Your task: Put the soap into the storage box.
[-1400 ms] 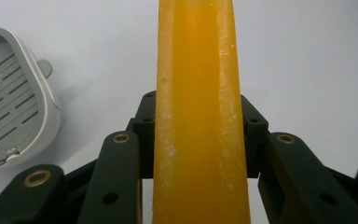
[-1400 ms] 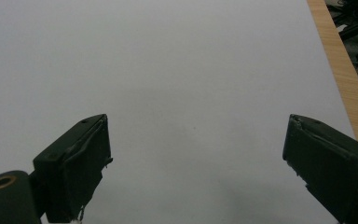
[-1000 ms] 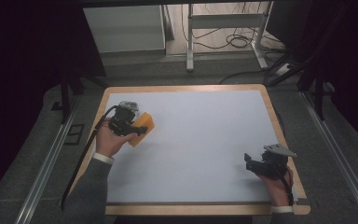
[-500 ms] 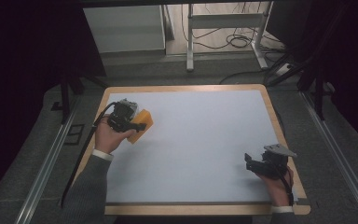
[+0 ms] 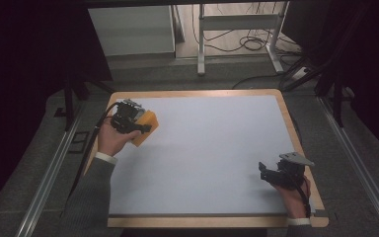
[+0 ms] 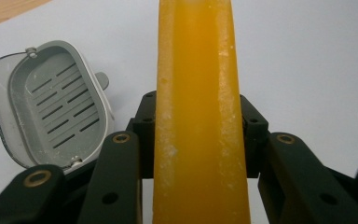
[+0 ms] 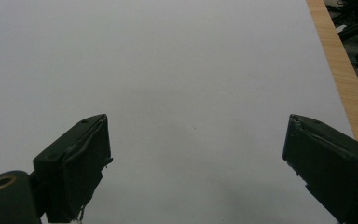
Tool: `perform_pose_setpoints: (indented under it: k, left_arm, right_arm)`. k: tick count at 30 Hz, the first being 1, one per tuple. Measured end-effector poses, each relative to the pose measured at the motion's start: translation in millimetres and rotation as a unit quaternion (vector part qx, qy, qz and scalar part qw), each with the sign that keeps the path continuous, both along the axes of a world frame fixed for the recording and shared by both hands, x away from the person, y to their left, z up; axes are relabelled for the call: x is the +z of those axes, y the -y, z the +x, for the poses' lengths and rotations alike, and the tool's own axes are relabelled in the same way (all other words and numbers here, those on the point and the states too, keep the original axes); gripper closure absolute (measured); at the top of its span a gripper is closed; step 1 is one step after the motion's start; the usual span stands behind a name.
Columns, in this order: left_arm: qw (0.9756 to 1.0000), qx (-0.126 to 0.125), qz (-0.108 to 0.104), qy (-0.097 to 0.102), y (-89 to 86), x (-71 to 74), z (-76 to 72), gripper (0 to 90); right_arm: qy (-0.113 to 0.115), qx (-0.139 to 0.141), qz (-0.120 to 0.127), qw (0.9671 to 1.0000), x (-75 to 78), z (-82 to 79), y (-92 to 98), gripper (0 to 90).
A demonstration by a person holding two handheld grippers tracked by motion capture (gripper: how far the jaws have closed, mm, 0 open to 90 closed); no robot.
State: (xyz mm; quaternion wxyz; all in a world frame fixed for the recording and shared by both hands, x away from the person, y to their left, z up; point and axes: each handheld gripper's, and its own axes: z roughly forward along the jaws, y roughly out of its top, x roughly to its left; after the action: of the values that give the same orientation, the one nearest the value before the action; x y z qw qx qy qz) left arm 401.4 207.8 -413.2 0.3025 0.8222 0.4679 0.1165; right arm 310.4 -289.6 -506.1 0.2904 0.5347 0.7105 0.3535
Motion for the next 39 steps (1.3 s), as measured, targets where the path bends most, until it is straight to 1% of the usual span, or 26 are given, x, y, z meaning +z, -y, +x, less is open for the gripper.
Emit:
perform_pose_setpoints:
  k: [6,7,11,13,16,19,24,29,31,33,36,39]
  left_arm:
    - [1.0,0.008,0.001,-0.002,-2.1,-2.0,6.0,60.7]
    - [1.0,0.007,0.002,-0.005,-2.5,-2.1,7.9,60.7]
    - [0.9999,0.014,-0.002,-0.006,-4.3,-1.7,12.6,60.7]
    - [0.9998,0.015,-0.001,-0.009,-6.0,-1.2,14.7,60.7]
    - [0.9996,0.019,-0.013,-0.015,-9.4,-1.3,18.4,60.7]
    - [0.9996,0.023,-0.011,-0.016,-11.8,-1.6,22.0,60.8]
    - [0.9991,0.034,-0.016,-0.019,-18.1,-2.8,28.7,60.7]
    - [0.9985,0.046,-0.016,-0.025,-23.7,-5.5,35.1,60.7]
    - [0.9984,0.046,-0.017,-0.028,-24.8,-6.4,37.3,60.7]
    - [0.9981,0.049,-0.023,-0.031,-26.1,-7.1,39.5,60.7]
    - [0.9977,0.056,-0.023,-0.032,-28.6,-7.6,43.2,60.7]
    - [0.9973,0.062,-0.017,-0.033,-30.4,-7.4,46.5,60.8]
  right_arm:
    - [0.0,-0.002,-0.002,1.0,-0.2,0.1,0.2,7.6]
    - [0.0,-0.001,-0.001,1.0,-0.2,0.2,0.2,7.6]
    - [0.0,0.0,-0.002,1.0,0.0,-0.1,0.0,7.6]
    - [0.0,-0.002,-0.002,1.0,0.0,0.0,0.3,7.6]
    - [0.0,-0.002,-0.003,1.0,-0.2,0.2,0.3,7.6]
    - [0.0,-0.001,-0.004,1.0,-0.1,0.1,-0.2,7.6]
    - [0.001,-0.002,-0.004,1.0,0.1,0.0,0.3,7.6]
    - [0.0,-0.002,-0.004,1.0,-0.1,0.2,0.2,7.6]
    - [0.0,-0.002,-0.004,1.0,0.1,0.0,0.2,7.6]
    - [0.0,-0.002,-0.004,1.0,0.1,0.0,0.3,7.6]
    - [0.0,-0.001,-0.004,1.0,0.0,0.1,0.1,7.6]
    - [0.002,0.0,-0.005,1.0,0.2,0.0,-0.2,7.6]
